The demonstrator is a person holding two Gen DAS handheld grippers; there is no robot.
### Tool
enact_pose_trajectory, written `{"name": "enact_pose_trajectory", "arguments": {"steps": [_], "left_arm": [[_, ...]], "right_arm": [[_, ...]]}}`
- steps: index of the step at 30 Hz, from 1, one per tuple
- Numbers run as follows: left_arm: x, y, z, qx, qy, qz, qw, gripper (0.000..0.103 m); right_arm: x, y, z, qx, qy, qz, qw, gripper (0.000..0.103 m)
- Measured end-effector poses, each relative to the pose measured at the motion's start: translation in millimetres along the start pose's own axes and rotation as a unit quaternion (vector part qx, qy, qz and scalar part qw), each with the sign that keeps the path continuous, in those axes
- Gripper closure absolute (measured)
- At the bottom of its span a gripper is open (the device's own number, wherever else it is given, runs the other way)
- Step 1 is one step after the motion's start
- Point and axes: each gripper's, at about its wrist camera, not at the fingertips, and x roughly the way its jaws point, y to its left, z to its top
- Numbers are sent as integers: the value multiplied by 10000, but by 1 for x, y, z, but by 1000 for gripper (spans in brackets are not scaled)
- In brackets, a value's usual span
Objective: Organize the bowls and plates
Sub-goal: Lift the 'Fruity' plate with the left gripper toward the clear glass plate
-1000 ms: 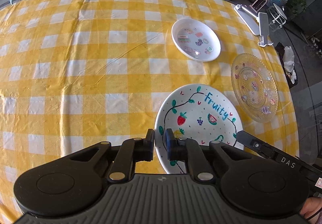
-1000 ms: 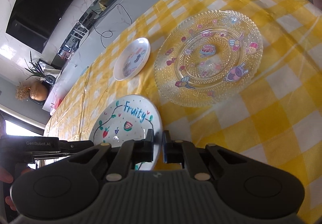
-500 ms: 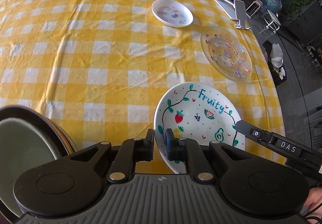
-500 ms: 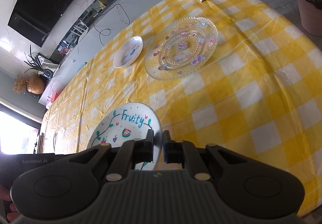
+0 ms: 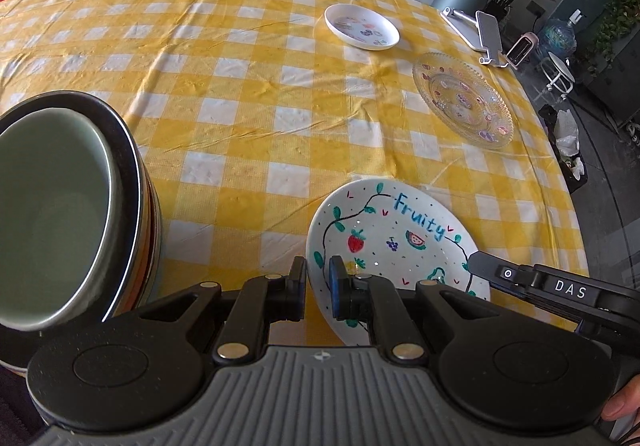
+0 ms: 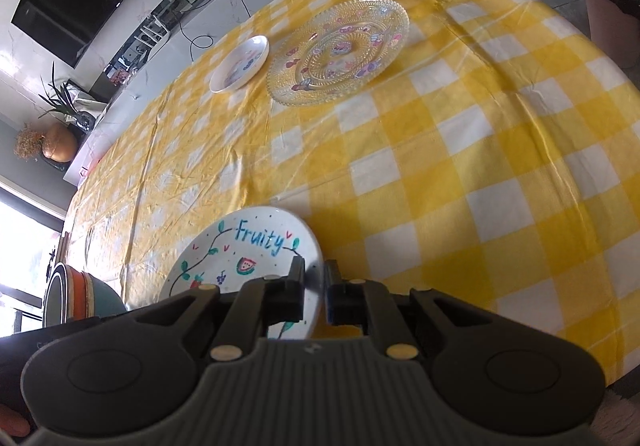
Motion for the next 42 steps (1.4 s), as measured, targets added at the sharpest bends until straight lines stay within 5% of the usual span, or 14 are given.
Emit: {"name": "enact_pose_trajectory", "arguments": {"steps": [15, 23, 25, 27, 32, 35, 42], "left_arm": [[10, 5, -13, -67, -26, 107, 9999, 90], [10, 6, -15, -106, -122, 119, 9998, 82], [6, 7, -17, -147, -252, 118, 9995, 78], [-1, 6, -18, -185, -454, 69, 9988, 72], [-15, -8, -11, -79, -981, -399, 9943, 64], [-13, -18, 2, -136, -1009, -966, 9901, 57], [5, -43, 40, -265, -969, -1302, 9864, 56]], "right_arm": [[1, 24, -19, -728, -262, -465, 9959, 92], [-4, 20, -20, -589, -445, -387, 9965, 88], [-9, 19, -20, -522, -605, -369, 9961, 84], [-14, 18, -19, -420, -752, -333, 9957, 65], [-24, 13, -13, -193, -1237, -273, 9918, 65], [-26, 6, -2, 11, -1520, -265, 9880, 61], [-16, -18, 39, 633, -1656, -171, 9840, 56]]}}
